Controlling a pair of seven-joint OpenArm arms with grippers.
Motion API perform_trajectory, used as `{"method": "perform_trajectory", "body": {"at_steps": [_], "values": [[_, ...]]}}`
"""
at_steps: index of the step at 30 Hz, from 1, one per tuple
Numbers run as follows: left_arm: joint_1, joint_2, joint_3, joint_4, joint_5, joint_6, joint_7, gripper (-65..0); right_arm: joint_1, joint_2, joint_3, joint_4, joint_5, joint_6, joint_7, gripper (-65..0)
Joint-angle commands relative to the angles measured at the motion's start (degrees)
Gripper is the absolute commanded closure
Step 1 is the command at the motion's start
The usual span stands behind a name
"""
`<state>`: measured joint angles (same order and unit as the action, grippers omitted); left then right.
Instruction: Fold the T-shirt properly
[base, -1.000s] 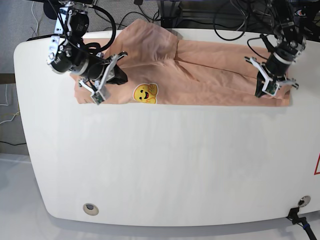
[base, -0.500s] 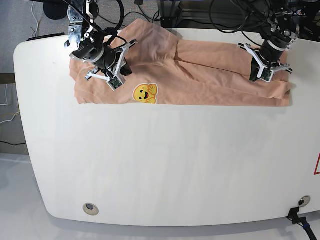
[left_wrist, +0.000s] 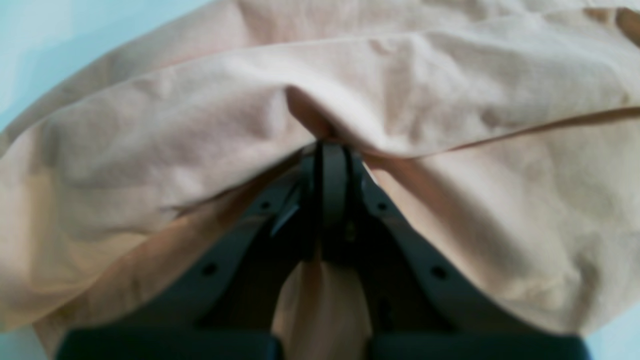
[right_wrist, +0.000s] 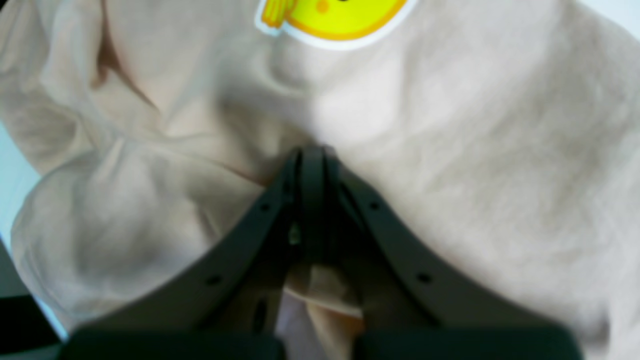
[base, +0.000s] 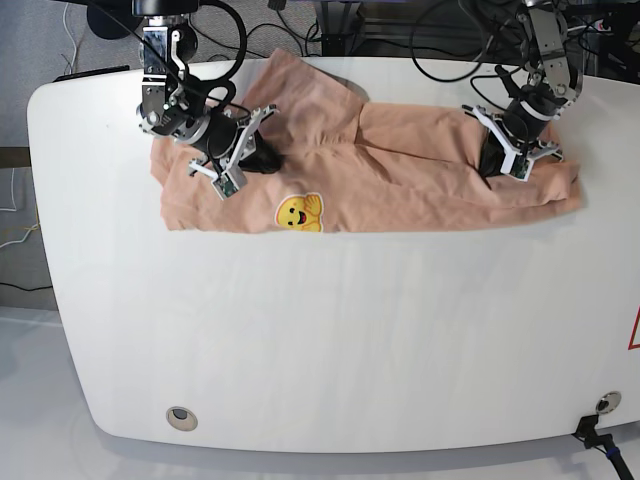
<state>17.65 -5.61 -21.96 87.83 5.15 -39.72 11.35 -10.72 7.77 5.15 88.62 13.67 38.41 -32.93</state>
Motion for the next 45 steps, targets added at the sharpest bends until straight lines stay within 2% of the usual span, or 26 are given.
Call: {"method": "perform_trajectory", "body": {"at_steps": [1,4,6,9,21,26,29,34,37,45], "values": [[-0.8,-0.4,0.0,-0.9,1.1,-0.3,1.7,0.0,0.1,1.0,1.2,-1.3,-4.4,-1.5,-4.3,0.0],[-2.4,-2.3,0.3,-2.3,1.1,-0.3,1.7,0.0,1.5,1.7,1.4,-2.0,-4.5,-1.5,-4.3,0.0],[-2.7,-3.8,1.8,-3.0,1.0,-0.3,1.7,0.0,2.1,3.4,1.2,-2.1,-4.4,-1.5,-4.3,0.0],[-3.5,-5.8,2.4,-3.1,0.9,-0.3,1.7,0.0,2.2,3.8,1.2,-2.1,-4.4,-1.5,-4.3,0.0],[-3.5,-5.8,2.3,-2.6,0.9,-0.3,1.7,0.0,2.9,4.1,1.1,-2.0,-4.3,-1.4,-4.4,0.0],[-3.3,-5.8,2.1,1.5,0.9,-0.3,1.7,0.0,2.9,4.1,1.1,0.4,-4.1,-1.3,-4.7,0.0],[-3.3,-5.8,2.0,3.0,0.9,-0.3,1.8,0.0,2.9,2.9,1.1,4.4,-4.3,-1.4,-4.9,0.0],[-3.2,-5.8,2.0,6.1,1.0,-0.3,1.8,0.0,2.3,2.3,1.1,13.9,-4.2,-1.4,-9.5,0.0],[-2.0,-6.0,0.6,8.0,1.0,-0.3,1.8,0.0,0.5,0.4,1.1,19.0,-4.3,-1.4,-10.4,0.0],[-1.2,-6.1,-6.0,8.6,1.0,-0.3,1.8,0.0,-1.6,-1.4,-0.5,20.9,-4.3,-1.6,-10.4,0.0]]}}
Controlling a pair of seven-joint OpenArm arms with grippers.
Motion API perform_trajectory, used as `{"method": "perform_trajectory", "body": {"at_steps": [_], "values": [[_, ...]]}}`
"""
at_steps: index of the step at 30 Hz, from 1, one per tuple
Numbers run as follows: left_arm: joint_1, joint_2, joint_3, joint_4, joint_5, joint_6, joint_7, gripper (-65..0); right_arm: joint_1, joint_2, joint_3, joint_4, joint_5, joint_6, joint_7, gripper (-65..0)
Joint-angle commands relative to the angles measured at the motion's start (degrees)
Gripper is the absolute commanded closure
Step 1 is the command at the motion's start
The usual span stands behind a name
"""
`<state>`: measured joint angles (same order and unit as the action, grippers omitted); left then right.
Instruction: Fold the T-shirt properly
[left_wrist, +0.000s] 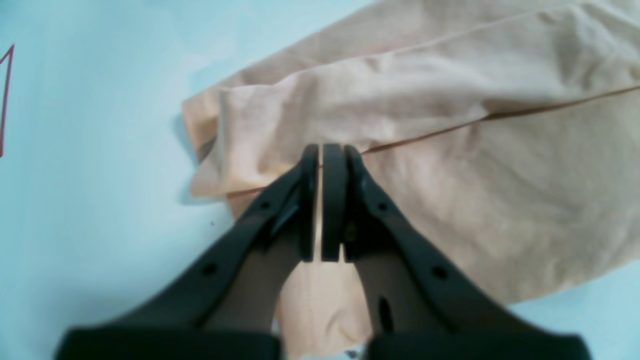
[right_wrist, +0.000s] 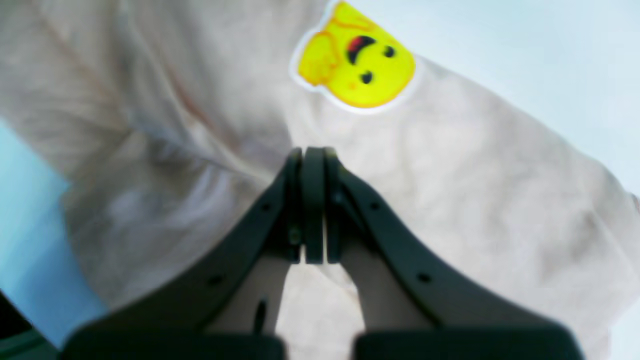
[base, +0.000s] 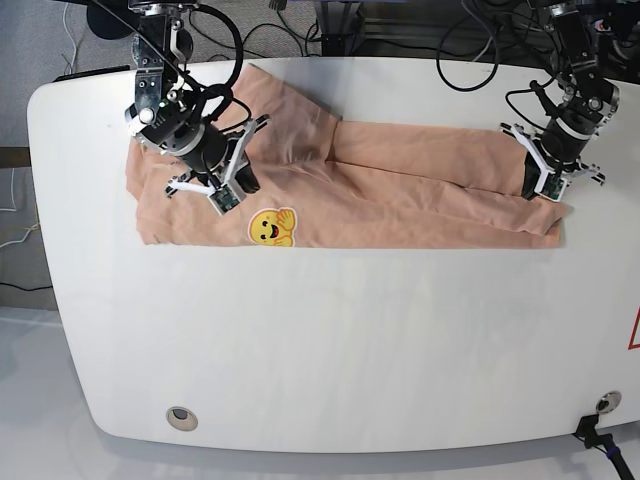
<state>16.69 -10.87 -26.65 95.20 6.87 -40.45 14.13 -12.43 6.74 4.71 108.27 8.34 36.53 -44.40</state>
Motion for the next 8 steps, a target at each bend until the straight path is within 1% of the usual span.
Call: {"method": "perform_trajectory", "body": {"at_steps": [1,3,5,8], "values": [[-0.2,-0.9,-2.0,1.2,-0.8,0.4,-1.0,0.0,-0.1,-1.2,-0.1,1.2,1.0,0.3,1.1,0.0],[-0.2,-0.9,-3.3,1.2,-0.9,0.4,-1.0,0.0,-0.4,-2.7,-0.1,1.2,0.9,0.3,1.1,0.0],[-0.2,-0.9,-4.7,1.2,-0.9,0.4,-1.0,0.0,-0.5,-3.0,-0.1,1.2,0.9,0.3,1.1,0.0],[-0.2,-0.9,-5.0,1.2,-0.9,0.4,-1.0,0.0,-0.5,-3.0,-0.1,1.1,0.9,0.3,1.1,0.0]]}}
